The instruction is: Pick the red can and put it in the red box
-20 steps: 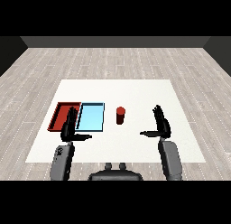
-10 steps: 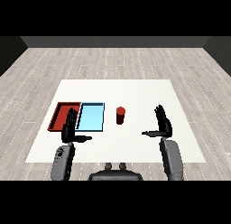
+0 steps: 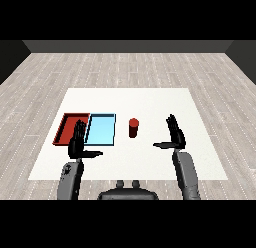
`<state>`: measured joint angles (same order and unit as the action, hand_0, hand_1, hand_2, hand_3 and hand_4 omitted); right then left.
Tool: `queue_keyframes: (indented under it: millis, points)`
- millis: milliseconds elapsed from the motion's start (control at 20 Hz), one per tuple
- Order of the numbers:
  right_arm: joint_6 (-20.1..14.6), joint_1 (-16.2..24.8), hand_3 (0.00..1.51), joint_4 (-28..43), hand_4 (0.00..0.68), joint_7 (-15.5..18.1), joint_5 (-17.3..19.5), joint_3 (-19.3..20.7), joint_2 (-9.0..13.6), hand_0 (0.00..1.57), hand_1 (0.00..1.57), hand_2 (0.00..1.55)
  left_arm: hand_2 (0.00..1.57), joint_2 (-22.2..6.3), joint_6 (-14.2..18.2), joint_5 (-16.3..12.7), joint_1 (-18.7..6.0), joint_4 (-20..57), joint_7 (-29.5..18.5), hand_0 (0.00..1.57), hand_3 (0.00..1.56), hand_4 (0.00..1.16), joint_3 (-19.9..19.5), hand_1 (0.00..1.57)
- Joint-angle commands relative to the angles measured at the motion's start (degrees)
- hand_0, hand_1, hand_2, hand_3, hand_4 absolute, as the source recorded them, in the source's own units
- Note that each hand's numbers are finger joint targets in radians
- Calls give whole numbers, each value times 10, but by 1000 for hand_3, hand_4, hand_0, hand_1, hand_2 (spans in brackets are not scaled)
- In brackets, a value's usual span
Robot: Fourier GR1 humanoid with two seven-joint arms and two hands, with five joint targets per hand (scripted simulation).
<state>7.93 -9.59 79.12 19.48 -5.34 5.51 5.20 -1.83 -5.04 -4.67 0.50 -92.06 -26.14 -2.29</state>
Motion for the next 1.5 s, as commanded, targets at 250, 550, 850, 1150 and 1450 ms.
queue_keyframes:
  millis: [250,550,850,1150,1450]
  points:
    - [-10,-116,0,-105,0,-17,-1,9,-1,0,0,0,0,5,8,0,-5,24,-23,0,0,0,-10,0]
    - [-25,-95,0,-110,0,-12,-10,-9,-43,0,0,0,0,14,23,-3,-17,-21,19,0,0,0,3,0]
    - [-31,-116,0,-168,0,-6,-43,-10,-51,0,0,0,0,-8,1,-13,-21,24,2,0,0,0,-21,0]
    - [-57,-136,0,-244,0,62,-63,-56,-52,0,0,0,0,11,18,4,28,-42,15,0,0,0,8,0]
    - [-34,-122,0,-245,0,51,-92,-65,-43,0,0,0,0,-3,4,-8,-19,19,-10,0,0,0,-17,0]
